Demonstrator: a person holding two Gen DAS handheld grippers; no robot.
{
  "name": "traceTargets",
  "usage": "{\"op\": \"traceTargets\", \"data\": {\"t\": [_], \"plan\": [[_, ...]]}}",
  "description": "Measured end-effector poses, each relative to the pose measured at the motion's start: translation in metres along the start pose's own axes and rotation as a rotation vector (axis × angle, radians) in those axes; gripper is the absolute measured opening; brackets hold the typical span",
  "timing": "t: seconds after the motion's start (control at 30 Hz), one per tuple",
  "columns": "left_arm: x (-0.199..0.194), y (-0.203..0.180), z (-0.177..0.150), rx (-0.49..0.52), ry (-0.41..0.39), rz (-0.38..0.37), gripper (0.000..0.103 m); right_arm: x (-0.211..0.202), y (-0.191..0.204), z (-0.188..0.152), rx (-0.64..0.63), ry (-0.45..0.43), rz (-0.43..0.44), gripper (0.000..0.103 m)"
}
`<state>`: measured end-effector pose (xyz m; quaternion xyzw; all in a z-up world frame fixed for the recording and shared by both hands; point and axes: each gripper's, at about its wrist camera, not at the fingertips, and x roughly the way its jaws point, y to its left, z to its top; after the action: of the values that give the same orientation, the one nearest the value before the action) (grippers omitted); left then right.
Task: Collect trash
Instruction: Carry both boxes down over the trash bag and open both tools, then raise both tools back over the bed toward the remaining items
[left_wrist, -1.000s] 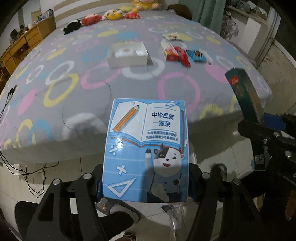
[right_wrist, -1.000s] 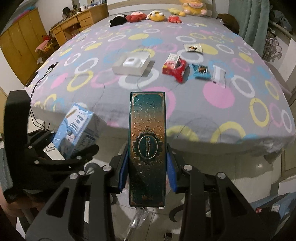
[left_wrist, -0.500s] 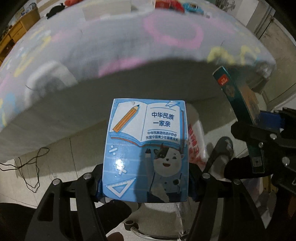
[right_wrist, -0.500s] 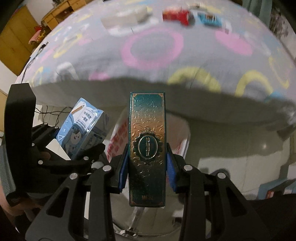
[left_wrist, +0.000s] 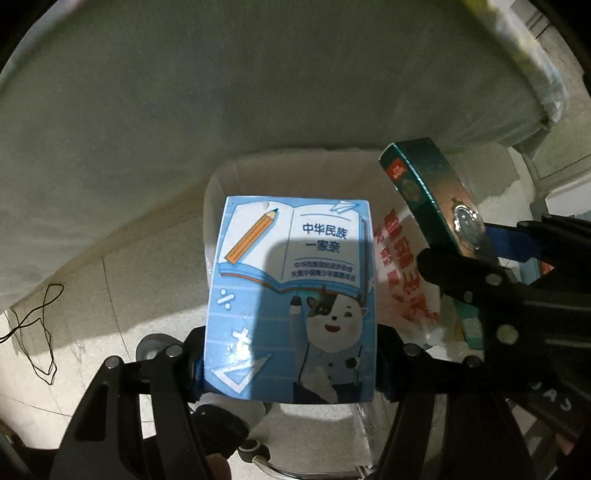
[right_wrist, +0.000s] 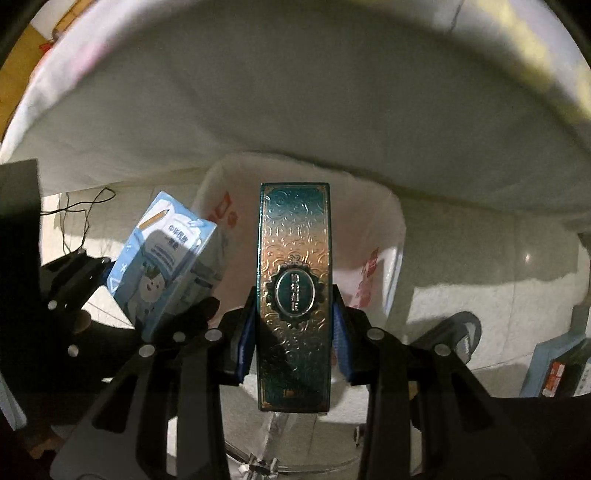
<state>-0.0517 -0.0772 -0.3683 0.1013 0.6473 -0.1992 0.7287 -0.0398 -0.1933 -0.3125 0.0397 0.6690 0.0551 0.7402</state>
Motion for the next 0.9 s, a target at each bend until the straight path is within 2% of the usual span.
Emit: {"op": "traceTargets", "data": {"t": [0.2,0.23,0.27,0.33,0.43,0.5,0.63,0.8,0.9], "plan": [[0.025,0.004,0.001,0.041,0.031,0.012,0.066,0.027,-0.008,0.004,0.031,0.039,0.016,0.036],[0.028,0.004,0.002,0.047,0.03,0.013,0.074,0.028,-0.01,0.006,0.035,0.045,0.025,0.036],[0.029,0.002,0.002,0.046,0.036,0.013,0.087,0.032,-0.012,0.009,0.042,0.052,0.033,0.038],[0.031,0.005,0.001,0.049,0.038,0.01,0.095,0.036,-0.014,0.01,0.047,0.054,0.026,0.05],[0.035,0.009,-0.002,0.05,0.046,0.013,0.095,0.04,-0.019,0.013,0.059,0.05,0.035,0.071],[0.039,0.009,0.0,0.047,0.051,0.021,0.095,0.039,-0.024,0.017,0.069,0.053,0.043,0.071],[0.035,0.013,-0.001,0.038,0.046,0.03,0.095,0.033,-0.03,0.015,0.099,0.04,0.048,0.079],[0.023,0.014,-0.002,0.03,0.007,0.053,0.095,0.03,-0.031,0.012,0.105,0.026,0.044,0.08],[0.007,0.014,0.003,0.05,-0.042,0.101,0.095,0.019,-0.03,0.012,0.113,0.0,0.055,0.08]]}}
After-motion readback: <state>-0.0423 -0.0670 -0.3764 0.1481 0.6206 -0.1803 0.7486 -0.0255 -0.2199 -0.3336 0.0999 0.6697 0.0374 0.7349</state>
